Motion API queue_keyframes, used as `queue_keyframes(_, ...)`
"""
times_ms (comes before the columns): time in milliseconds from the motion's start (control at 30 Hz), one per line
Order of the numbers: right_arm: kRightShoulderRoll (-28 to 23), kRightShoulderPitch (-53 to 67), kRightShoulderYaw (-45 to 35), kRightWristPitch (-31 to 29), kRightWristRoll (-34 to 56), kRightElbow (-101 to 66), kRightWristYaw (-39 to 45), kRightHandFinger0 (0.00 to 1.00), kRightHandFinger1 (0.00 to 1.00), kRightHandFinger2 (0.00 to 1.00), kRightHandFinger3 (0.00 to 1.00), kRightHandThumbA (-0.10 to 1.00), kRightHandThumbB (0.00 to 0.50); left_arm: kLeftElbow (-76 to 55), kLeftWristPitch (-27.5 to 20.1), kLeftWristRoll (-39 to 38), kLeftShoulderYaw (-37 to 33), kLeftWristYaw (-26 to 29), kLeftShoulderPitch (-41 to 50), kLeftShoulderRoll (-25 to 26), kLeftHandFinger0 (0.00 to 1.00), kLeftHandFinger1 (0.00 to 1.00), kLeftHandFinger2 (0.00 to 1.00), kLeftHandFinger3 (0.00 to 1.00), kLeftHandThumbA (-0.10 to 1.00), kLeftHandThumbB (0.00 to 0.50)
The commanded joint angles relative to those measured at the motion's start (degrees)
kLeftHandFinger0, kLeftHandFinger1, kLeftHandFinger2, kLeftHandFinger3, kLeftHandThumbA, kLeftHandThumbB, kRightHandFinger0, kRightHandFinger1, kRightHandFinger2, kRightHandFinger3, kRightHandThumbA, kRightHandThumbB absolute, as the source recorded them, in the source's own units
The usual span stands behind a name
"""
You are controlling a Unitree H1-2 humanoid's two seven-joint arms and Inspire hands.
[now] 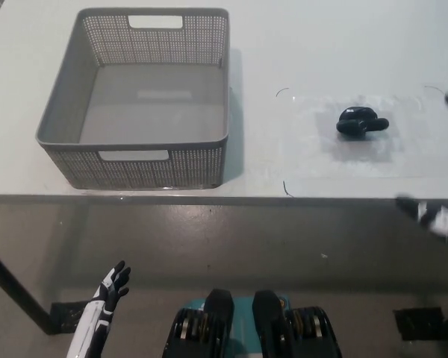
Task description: Use the right hand to pick up a webcam and put it into a container on the left side
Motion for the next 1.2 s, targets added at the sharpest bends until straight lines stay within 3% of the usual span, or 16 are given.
queue_keyframes(0, -6.11, -15.42, 2.32, 12.39, -6.73, 4.29, 6.65, 1.0, 1.0, 1.0, 1.0, 0.86, 0.436, -1.45, -2.22, 0.36, -0.1, -0.25, -0.14, 0.83, 1.0, 1.0, 1.0, 1.0, 1.0, 0.206)
queue_keyframes(167, -8.16, -27.54, 7.67, 12.7, -10.05, 16.91, 9.1, 1.0, 1.0, 1.0, 1.0, 0.87, 0.462, -1.06, -2.22, -0.09, -0.27, -0.52, -0.21, 1.01, 1.0, 1.0, 1.0, 1.0, 1.0, 0.187)
queue_keyframes(367, -8.54, -39.52, 14.3, 12.67, -12.56, 32.36, 11.84, 1.0, 1.0, 1.0, 1.0, 0.83, 0.449, -1.36, -2.22, 0.59, -0.39, -0.14, -0.03, 0.87, 1.0, 1.0, 1.0, 1.0, 1.0, 0.176)
queue_keyframes(500, -7.88, -46.08, 18.86, 12.99, -14.51, 42.58, 13.8, 1.0, 1.0, 1.0, 1.0, 0.8, 0.49, -1.25, -2.22, 0.34, -0.36, -0.33, -0.11, 0.91, 1.0, 1.0, 1.0, 1.0, 1.0, 0.182)
queue_keyframes(567, -7.88, -47.65, 20.68, 12.74, -15.65, 45.15, 13.83, 1.0, 1.0, 1.0, 1.0, 0.82, 0.5, -1.33, -2.22, 1.03, -0.66, -0.07, -0.33, 1.11, 1.0, 1.0, 1.0, 1.0, 1.0, 0.165)
queue_keyframes(833, -6.17, -51.97, 27.51, 9.8, -17.97, 58.91, 13.73, 1.0, 1.0, 1.0, 1.0, 0.79, 0.5, -1.19, -2.22, 1.12, -0.59, -0.29, -0.18, 1.02, 1.0, 1.0, 1.0, 1.0, 1.0, 0.184)
queue_keyframes(1000, -5.15, -52.8, 30.6, 9.06, -19.85, 64.08, 13.45, 1.0, 1.0, 1.0, 1.0, 0.73, 0.5, -1.31, -2.22, 0.6, -0.52, -0.58, -0.24, 0.97, 1.0, 1.0, 1.0, 1.0, 1.0, 0.178)
queue_keyframes(1167, -4.36, -53.16, 32.92, 8.57, -21.47, 68.43, 12.76, 1.0, 1.0, 1.0, 1.0, 0.75, 0.5, -1.33, -2.22, 0.63, -0.66, -0.66, -0.16, 1.1, 1.0, 1.0, 1.0, 1.0, 1.0, 0.172)
